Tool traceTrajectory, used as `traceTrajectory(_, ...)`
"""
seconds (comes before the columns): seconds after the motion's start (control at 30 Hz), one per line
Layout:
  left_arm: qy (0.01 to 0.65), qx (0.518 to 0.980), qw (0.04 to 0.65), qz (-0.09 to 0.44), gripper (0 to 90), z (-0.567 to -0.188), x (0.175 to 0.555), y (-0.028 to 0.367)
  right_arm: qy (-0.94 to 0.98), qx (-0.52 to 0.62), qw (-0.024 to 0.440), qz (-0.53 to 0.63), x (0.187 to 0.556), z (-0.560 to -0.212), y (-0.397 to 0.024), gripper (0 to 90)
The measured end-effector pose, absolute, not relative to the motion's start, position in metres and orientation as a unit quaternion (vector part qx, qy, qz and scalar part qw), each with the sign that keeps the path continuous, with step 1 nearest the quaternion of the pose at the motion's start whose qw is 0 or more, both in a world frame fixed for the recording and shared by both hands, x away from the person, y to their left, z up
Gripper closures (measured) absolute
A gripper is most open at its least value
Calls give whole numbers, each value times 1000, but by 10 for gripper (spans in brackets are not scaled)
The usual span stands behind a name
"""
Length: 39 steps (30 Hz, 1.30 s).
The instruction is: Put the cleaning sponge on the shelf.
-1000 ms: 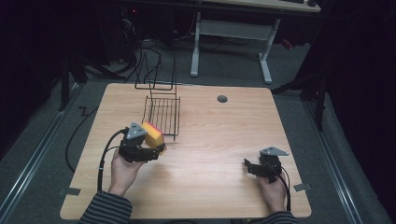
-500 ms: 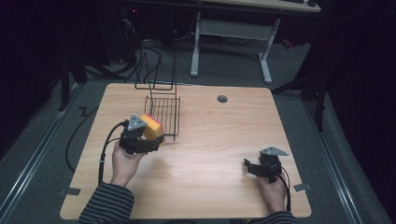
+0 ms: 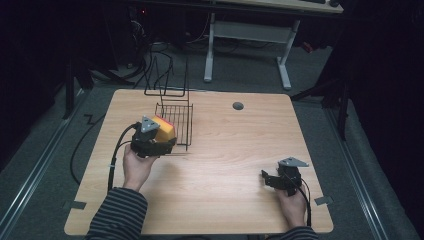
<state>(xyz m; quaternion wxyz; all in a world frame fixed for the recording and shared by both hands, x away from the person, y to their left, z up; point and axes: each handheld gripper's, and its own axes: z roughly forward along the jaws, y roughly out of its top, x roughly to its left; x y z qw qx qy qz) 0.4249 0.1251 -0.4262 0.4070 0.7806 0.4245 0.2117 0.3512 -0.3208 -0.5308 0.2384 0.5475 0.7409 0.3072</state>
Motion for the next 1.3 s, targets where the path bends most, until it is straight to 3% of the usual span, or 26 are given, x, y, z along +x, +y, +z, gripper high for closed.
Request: traceTrajectory(1.3, 473, 765, 377, 219, 240, -456, 477, 115, 741, 547, 239, 307, 351, -531, -321, 240)
